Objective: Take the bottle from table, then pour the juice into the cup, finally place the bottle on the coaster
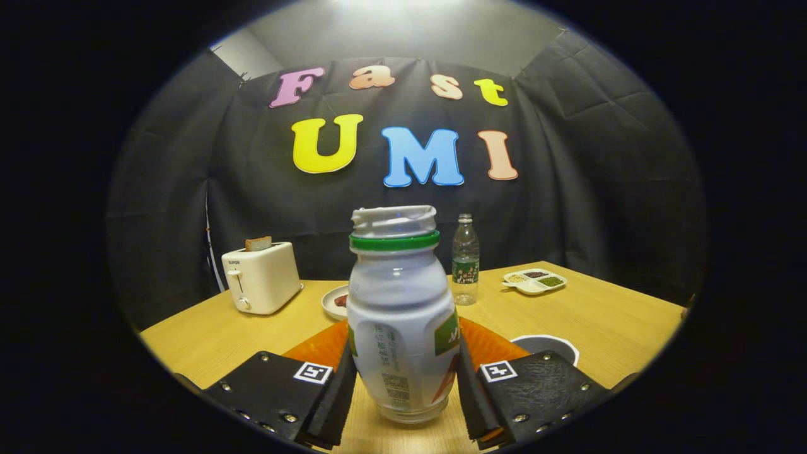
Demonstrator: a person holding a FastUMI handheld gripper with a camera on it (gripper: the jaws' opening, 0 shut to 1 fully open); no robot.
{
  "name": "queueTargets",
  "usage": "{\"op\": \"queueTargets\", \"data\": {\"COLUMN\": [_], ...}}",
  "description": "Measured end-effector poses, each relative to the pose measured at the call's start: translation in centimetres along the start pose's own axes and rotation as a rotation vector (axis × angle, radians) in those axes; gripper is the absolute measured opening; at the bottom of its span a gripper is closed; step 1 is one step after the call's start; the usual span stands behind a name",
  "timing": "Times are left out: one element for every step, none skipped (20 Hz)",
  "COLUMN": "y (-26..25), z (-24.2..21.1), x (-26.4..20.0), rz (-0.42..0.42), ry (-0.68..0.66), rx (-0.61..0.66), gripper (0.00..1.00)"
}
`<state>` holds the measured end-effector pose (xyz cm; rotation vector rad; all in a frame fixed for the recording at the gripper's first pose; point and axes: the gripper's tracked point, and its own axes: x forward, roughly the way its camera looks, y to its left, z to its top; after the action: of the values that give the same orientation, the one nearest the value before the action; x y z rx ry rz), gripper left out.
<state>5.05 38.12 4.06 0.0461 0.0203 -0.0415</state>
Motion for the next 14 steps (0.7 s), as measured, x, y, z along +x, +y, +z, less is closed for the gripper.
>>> {"op": "queueTargets", "data": {"y": [0.2,0.3,0.5,0.6,0.7,0.7,0.8,0.8,1.0,1.0,1.4,1.6,1.7,1.7], "z": [0.3,0.6,0.7,0.8,0.8,0.8,0.8,0.6,0.4,0.0,-0.2,-0.6,-0.8,-1.0], "x": [0.4,0.9,1.3,1.8,2.4,3.0,3.6,4.1,4.6,5.2,5.7,6.3,6.8,7.2], "rz": [0.000,0.001,0.001,0.000,-0.003,-0.006,-0.009,-0.012,-0.014,-0.017,-0.008,-0.001,0.001,-0.002], "ry": [-0.007,-0.011,-0.012,-0.012,-0.011,-0.010,-0.006,-0.004,0.001,0.009,0.017,0.024,0.029,0.033], "rx": [0.004,0.009,0.013,0.013,0.011,0.009,0.009,0.008,0.006,0.003,0.005,0.009,0.009,0.003], "gripper": [0.71,0.71,0.71,0.70,0.70,0.70,0.70,0.71,0.70,0.70,0.70,0.70,0.71,0.71]}}
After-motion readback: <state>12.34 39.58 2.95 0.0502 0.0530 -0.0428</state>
